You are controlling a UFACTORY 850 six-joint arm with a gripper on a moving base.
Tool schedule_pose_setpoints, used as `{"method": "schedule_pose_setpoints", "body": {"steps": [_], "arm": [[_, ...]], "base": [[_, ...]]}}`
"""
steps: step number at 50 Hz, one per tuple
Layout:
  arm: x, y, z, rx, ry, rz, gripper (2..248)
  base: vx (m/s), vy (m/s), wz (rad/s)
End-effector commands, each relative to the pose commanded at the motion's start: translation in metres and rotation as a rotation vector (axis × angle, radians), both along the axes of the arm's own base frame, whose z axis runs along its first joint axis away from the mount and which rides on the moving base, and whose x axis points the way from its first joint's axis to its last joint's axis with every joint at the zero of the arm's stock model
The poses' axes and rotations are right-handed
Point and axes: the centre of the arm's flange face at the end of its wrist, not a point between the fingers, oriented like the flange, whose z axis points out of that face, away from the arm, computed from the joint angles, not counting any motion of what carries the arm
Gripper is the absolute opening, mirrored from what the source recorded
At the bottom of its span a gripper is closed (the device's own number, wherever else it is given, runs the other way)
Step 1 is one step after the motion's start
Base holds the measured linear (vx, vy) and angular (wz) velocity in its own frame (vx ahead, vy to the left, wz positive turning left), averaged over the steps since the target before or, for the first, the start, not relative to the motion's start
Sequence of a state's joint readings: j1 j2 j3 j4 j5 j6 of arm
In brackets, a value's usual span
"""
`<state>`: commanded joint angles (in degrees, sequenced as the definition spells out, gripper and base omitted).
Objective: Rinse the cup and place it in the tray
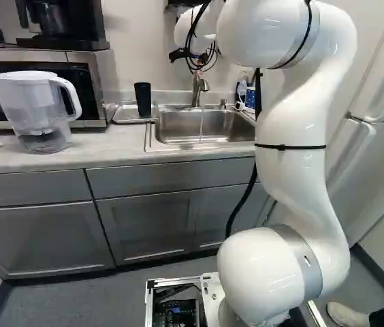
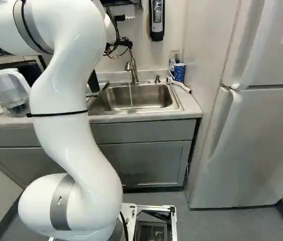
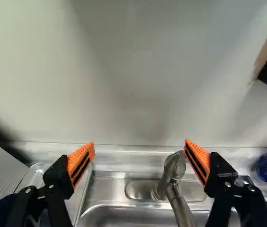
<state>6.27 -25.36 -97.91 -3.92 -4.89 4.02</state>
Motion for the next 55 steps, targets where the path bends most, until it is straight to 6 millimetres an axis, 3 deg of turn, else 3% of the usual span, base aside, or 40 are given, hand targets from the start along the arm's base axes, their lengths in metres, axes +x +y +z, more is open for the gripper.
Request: {"method": "schedule_pose_setpoints", "body": {"steps": [55], "arm": [[-0.047,0.001,0.001,-0.010,0.075,0.007,247]], "base": [[0.000,0.000,0.000]]}}
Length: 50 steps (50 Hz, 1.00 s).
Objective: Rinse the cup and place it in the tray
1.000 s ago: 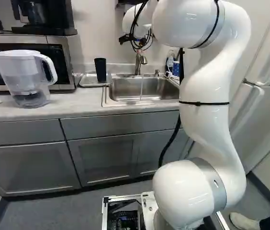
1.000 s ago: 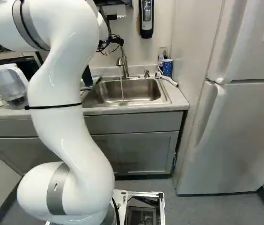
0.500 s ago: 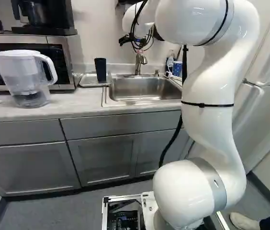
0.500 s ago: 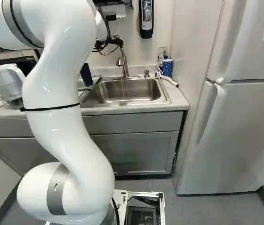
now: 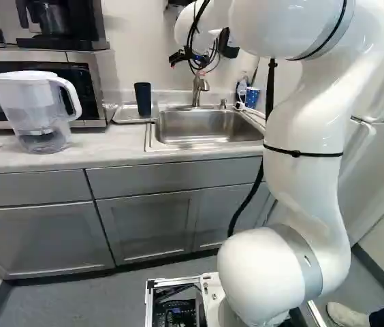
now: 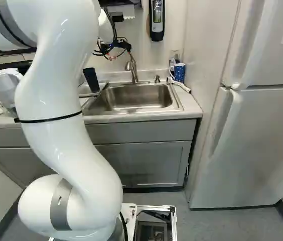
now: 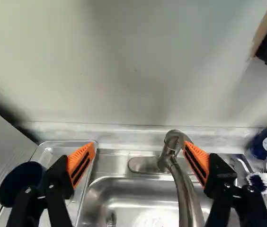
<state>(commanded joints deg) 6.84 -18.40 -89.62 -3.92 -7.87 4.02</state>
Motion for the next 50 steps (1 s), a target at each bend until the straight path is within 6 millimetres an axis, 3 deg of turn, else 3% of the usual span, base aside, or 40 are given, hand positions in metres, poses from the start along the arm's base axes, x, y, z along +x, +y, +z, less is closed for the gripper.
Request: {"method": "schedule_pose_setpoints", "body": {"steps": [18,50], "arm": [[-0.019,-0.006,0.002,-0.001,0.008,-0.006,247],[-0.079,-0.039,0.004,-0.003,0.034,-0.052,247]], "base": [[0.000,0.000,0.000],[0.000,0.000,0.000]]}}
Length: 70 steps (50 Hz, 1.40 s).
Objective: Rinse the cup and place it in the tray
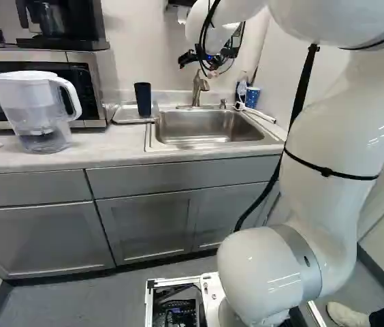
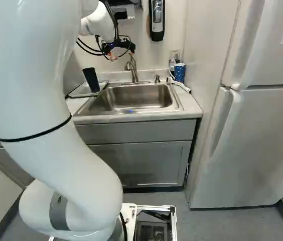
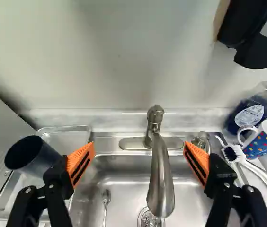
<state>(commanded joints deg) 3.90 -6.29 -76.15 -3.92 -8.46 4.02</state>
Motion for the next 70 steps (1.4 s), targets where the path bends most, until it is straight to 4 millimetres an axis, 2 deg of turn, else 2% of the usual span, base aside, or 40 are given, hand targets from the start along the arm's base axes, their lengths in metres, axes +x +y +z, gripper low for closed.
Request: {"method": "schedule_pose_setpoints", "body": {"steps": [17,31,60,70], "arm": [[-0.037,-0.015,-0.007,-0.008,0.096,-0.028,247],[-0.061,-0.018,-0.016,-0.021,0.230,-0.039,247],[-0.089,-0.022,-0.033,-0.072,0.530,-0.055,247],[-0.089,-0.023,-0.034,-0.073,0.537,-0.056,247]], "base": [[0.000,0.000,0.000],[0.000,0.000,0.000],[0.000,0.000,0.000],[0.000,0.000,0.000]]}}
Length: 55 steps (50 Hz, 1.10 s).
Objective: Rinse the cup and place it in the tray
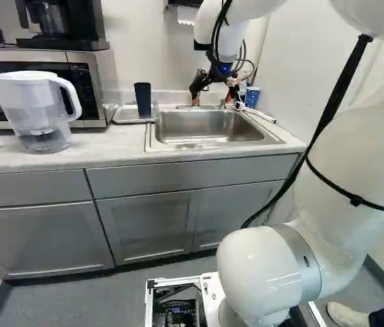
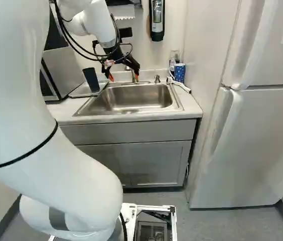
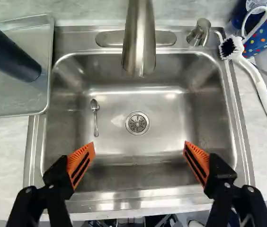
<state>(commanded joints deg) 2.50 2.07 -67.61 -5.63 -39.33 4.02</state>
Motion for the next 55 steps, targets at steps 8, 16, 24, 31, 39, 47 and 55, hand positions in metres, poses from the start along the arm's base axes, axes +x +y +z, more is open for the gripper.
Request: {"method": "schedule_pose_setpoints", "body": {"steps": [8,16,24,31,39,47,55], "arm": [[0.0000,0.0000,0.0000,0.000,0.000,0.000,247],[0.0000,0.0000,0.0000,0.000,0.000,0.000,247],[0.0000,0.0000,0.0000,0.000,0.000,0.000,247],[0.0000,0.0000,0.0000,0.000,0.000,0.000,247],[0.0000,0.0000,0.0000,0.000,0.000,0.000,247],[0.0000,0.0000,0.0000,0.000,0.000,0.000,247],[0.0000,0.0000,0.0000,0.000,0.000,0.000,247]], "base": [[0.000,0.000,0.000],[0.000,0.000,0.000],[0.000,0.000,0.000],[0.000,0.000,0.000],[0.000,0.000,0.000],[0.000,0.000,0.000],[0.000,0.000,0.000]]}}
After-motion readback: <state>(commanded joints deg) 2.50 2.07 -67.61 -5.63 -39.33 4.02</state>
